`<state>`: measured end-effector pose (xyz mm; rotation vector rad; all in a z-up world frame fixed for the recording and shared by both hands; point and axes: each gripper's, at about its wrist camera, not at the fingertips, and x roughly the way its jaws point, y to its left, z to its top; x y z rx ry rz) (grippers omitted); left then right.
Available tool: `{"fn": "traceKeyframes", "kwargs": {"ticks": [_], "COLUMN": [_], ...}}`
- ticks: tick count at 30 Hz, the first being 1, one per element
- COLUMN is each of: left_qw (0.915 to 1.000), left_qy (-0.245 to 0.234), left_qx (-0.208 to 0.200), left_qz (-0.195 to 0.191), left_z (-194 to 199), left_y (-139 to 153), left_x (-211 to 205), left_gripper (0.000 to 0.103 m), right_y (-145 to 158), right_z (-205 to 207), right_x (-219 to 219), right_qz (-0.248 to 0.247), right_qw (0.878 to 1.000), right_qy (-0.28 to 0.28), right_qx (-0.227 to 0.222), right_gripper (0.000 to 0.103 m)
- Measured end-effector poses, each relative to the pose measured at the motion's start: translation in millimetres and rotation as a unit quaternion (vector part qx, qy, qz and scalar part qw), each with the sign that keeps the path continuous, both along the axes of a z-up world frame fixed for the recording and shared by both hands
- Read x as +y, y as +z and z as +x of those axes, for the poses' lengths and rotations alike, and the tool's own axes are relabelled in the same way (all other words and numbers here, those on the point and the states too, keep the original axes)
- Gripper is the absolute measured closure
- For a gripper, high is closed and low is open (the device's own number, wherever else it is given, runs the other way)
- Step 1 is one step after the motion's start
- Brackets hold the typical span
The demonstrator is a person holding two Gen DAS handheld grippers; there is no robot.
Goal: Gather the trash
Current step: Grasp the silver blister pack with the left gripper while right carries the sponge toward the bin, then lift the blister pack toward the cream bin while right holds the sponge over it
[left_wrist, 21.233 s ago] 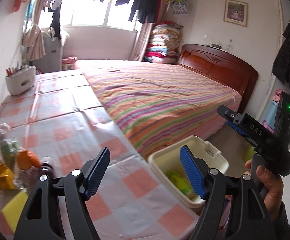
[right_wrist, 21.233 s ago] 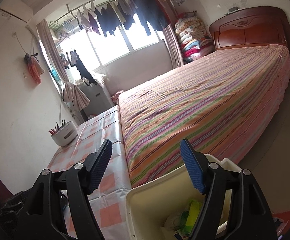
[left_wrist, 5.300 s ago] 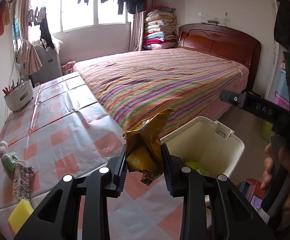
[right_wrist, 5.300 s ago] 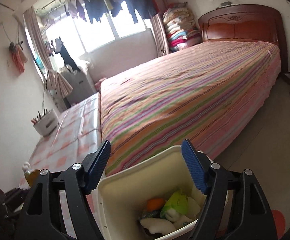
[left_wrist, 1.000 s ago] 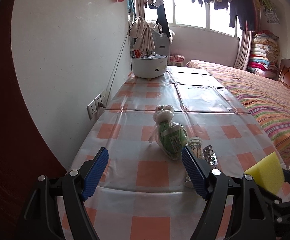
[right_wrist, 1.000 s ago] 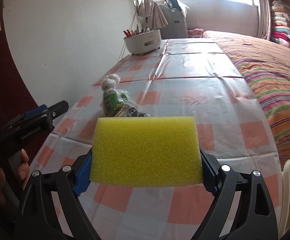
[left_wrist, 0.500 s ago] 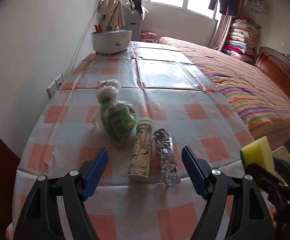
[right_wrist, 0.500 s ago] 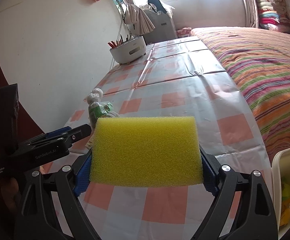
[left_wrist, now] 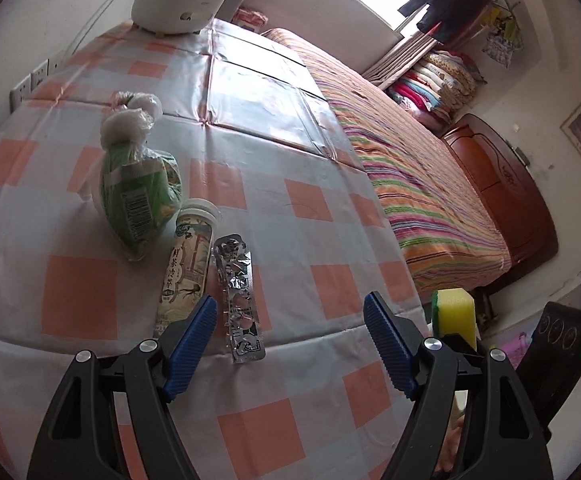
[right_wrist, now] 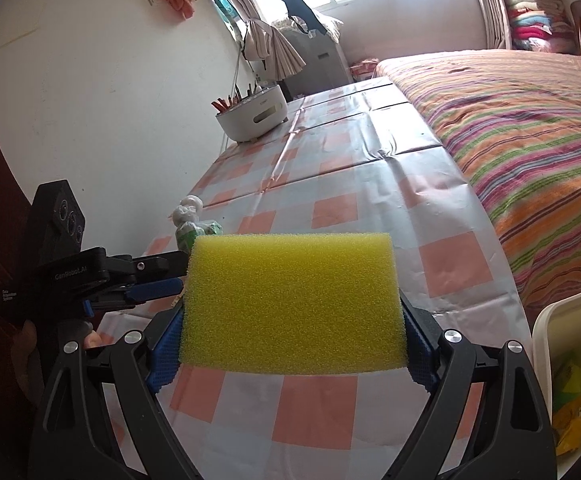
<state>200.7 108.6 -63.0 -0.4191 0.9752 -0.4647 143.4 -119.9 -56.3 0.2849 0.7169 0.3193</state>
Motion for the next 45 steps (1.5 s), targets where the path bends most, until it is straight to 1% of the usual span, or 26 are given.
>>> {"fn": "traceKeyframes", "kwargs": {"ticks": [2,7,9,13,18,25,27,28,30,32,34,36,37,38,45], "left_qw": [0.9999,0.9993,0.9989,0.9984,0.9977,0.9957,0.9956,0.9954,0.9948,0.9938,0.9927,0.9923,0.9923,0.9923,0.9919], "left_qy": [-0.002,-0.006,-0.003,-0.001,-0.006,-0.002,0.000,-0.001,0.000,-0.006,-0.006,-0.003,0.000,0.000,-0.006], "left_qx": [0.012,0.023,0.029,0.040,0.041,0.063,0.058,0.059,0.056,0.056,0.058,0.052,0.052,0.055,0.037], "left_qz": [-0.006,0.029,0.036,0.039,0.053,0.068,0.074,0.076,0.085,0.095,0.106,0.112,0.113,0.111,0.121], "left_z": [3,10,12,18,21,29,29,29,29,29,30,30,30,30,24], "left_y": [-4,-11,-14,-19,-21,-30,-30,-30,-30,-32,-34,-34,-34,-36,-35], "left_x": [-2,-16,-18,-20,-28,-39,-41,-42,-45,-50,-53,-56,-56,-55,-65], "left_gripper": [0.030,0.030,0.030,0.030,0.030,0.030,0.030,0.031,0.039,0.056,0.065,0.065,0.069,0.078,0.079], "right_y": [-1,0,1,1,2,4,4,4,6,6,6,6,6,7,10], "right_z": [0,-2,-4,-4,-4,-6,-6,-6,-7,-8,-9,-9,-10,-10,-14], "right_x": [-3,-10,-12,-15,-18,-24,-26,-27,-29,-30,-33,-35,-36,-38,-49], "right_qz": [0.003,0.006,0.005,0.005,0.004,0.011,0.012,0.012,0.013,0.012,0.015,0.015,0.015,0.015,0.011], "right_qw": [1.000,1.000,1.000,1.000,1.000,1.000,1.000,1.000,1.000,1.000,1.000,1.000,0.999,0.999,0.999], "right_qy": [-0.001,-0.005,-0.006,-0.007,-0.007,-0.011,-0.013,-0.013,-0.014,-0.015,-0.017,-0.020,-0.021,-0.021,-0.035], "right_qx": [0.000,-0.004,-0.005,-0.005,-0.008,-0.014,-0.014,-0.014,-0.017,-0.018,-0.018,-0.019,-0.020,-0.020,-0.027], "right_gripper": [0.017,0.017,0.017,0.017,0.017,0.017,0.017,0.017,0.017,0.017,0.017,0.017,0.017,0.017,0.017]}}
